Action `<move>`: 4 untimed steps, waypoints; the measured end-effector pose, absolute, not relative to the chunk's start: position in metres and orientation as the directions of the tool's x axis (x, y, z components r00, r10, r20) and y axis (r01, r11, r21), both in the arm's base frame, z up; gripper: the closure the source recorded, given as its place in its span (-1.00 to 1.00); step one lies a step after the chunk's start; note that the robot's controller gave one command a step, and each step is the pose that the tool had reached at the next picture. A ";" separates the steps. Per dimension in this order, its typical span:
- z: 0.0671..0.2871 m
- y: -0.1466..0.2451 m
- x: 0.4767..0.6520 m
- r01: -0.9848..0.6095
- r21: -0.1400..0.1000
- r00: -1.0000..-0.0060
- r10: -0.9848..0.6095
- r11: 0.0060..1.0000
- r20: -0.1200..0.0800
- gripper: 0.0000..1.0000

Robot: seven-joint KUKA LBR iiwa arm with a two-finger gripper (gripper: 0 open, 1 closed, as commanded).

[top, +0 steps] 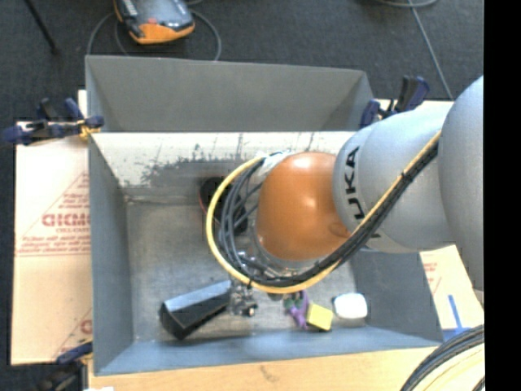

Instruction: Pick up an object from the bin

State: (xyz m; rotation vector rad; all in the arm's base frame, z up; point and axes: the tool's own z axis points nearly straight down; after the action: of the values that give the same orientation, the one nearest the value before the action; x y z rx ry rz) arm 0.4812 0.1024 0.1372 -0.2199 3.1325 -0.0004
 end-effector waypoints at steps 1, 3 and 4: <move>0.197 0.101 0.508 -0.130 -0.001 -0.991 -0.130 0.991 -0.001 1.00; 0.139 0.105 0.486 -0.121 0.001 -0.993 -0.121 0.993 -0.002 1.00; 0.139 0.105 0.486 -0.120 0.001 -0.993 -0.120 0.993 -0.002 1.00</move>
Offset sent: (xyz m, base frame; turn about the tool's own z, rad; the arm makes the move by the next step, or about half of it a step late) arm 0.0041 0.0031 0.0020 0.0164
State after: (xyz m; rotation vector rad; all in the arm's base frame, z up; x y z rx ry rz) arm 0.4860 0.1051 0.1393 -0.1892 3.1339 0.0018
